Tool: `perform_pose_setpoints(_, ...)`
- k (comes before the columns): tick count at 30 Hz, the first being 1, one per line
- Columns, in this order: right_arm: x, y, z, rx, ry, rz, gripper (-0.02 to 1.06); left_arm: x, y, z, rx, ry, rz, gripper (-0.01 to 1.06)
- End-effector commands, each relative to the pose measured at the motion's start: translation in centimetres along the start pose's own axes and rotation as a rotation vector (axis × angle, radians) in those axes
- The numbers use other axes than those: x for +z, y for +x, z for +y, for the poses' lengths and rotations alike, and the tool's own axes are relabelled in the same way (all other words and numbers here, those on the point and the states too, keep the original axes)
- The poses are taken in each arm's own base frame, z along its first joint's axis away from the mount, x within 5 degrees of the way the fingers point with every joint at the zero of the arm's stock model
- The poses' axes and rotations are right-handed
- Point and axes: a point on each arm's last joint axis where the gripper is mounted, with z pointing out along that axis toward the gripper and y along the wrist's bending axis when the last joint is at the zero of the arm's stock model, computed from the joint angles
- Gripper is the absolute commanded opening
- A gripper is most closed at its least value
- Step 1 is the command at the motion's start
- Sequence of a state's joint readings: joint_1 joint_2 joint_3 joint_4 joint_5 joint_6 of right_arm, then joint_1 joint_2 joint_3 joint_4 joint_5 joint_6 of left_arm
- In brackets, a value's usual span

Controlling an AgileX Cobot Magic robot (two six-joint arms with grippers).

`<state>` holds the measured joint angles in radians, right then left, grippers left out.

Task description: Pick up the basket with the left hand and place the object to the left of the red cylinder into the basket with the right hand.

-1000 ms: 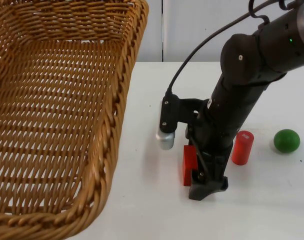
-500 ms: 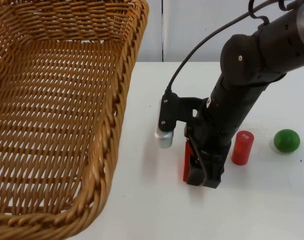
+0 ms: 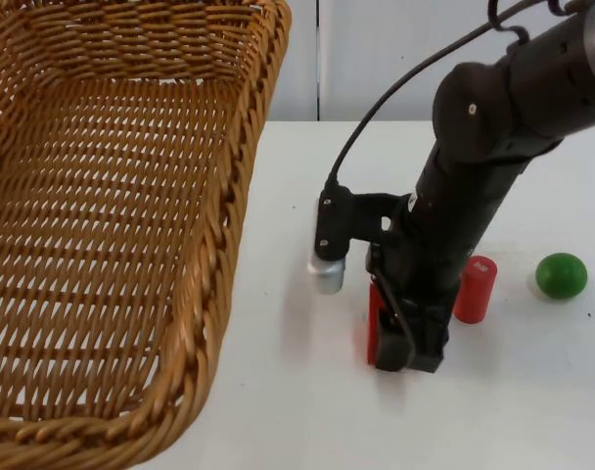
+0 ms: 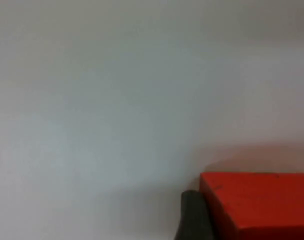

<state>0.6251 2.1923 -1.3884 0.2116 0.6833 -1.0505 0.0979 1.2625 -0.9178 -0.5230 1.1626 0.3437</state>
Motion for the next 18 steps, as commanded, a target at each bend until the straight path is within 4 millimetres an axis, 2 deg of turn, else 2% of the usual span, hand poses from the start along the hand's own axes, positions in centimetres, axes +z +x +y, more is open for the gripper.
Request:
perform_pose_setpoints(1,-1.9,-0.4,0.1,0.009,-0.002,-0.008,0.00,-0.1,0.0,-0.3,-0.011,0.030,-0.011,0.00)
perform_pose_setpoints(3,-2.2,-0.4,0.2,0.011,-0.004,-0.008,0.00,-0.1,0.0,-0.3,-0.011,0.030,-0.011,0.00)
perform_pose_setpoints(6,-4.5,-0.6,0.3,0.009,0.008,-0.021,0.00,-0.1,0.0,-0.3,-0.011,0.029,-0.013,0.00)
perform_pose_setpoints(7,-4.5,-0.6,0.3,0.009,0.008,-0.021,0.00,-0.1,0.0,-0.3,-0.011,0.029,-0.013,0.00)
perform_pose_setpoints(17,-10.5,-0.8,1.1,-0.019,0.049,-0.047,0.00,-0.1,0.0,-0.2,-0.008,0.023,-0.010,0.00)
perform_pose_setpoints(18,-10.5,-0.8,1.1,-0.019,0.049,-0.047,0.00,-0.1,0.0,-0.2,-0.008,0.023,-0.010,0.00)
